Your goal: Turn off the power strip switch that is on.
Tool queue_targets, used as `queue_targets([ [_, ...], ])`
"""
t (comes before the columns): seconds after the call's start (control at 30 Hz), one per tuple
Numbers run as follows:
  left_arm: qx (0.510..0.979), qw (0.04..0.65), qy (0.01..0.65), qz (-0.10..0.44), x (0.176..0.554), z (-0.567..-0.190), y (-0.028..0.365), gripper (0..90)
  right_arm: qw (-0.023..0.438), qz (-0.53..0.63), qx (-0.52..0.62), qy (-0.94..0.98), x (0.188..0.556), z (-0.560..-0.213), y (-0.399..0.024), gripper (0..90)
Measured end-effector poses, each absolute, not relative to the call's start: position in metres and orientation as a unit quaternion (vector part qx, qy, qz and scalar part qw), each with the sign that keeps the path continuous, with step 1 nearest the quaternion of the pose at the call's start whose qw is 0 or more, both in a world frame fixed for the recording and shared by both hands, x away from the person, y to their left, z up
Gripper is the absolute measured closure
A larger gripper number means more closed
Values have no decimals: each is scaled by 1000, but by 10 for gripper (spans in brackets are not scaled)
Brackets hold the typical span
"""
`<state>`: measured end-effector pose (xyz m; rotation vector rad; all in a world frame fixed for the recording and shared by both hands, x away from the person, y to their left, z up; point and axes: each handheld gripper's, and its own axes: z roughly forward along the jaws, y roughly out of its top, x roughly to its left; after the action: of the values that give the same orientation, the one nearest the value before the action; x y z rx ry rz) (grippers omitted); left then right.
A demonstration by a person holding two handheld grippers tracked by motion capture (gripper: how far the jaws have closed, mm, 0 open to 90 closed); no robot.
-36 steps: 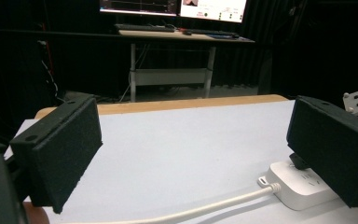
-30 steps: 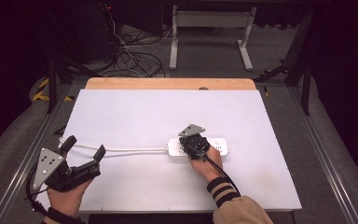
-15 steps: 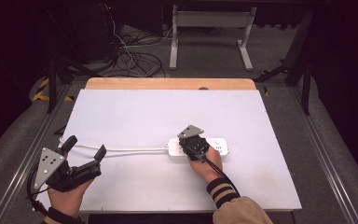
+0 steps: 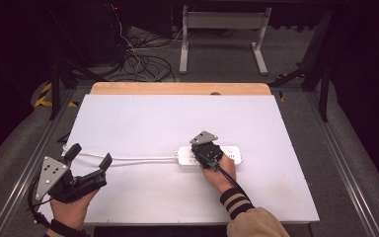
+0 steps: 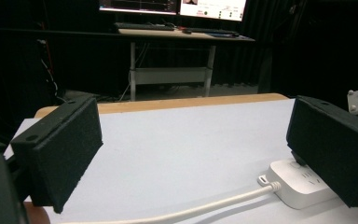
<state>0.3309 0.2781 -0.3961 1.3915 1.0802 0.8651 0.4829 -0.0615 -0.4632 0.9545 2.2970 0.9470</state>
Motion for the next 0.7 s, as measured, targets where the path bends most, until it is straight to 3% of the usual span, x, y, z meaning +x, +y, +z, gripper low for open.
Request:
queue_targets([
  [0.7, 589, 555, 460, 365, 332, -397, 278, 40, 239, 347, 350, 837, 481, -464, -61, 900],
])
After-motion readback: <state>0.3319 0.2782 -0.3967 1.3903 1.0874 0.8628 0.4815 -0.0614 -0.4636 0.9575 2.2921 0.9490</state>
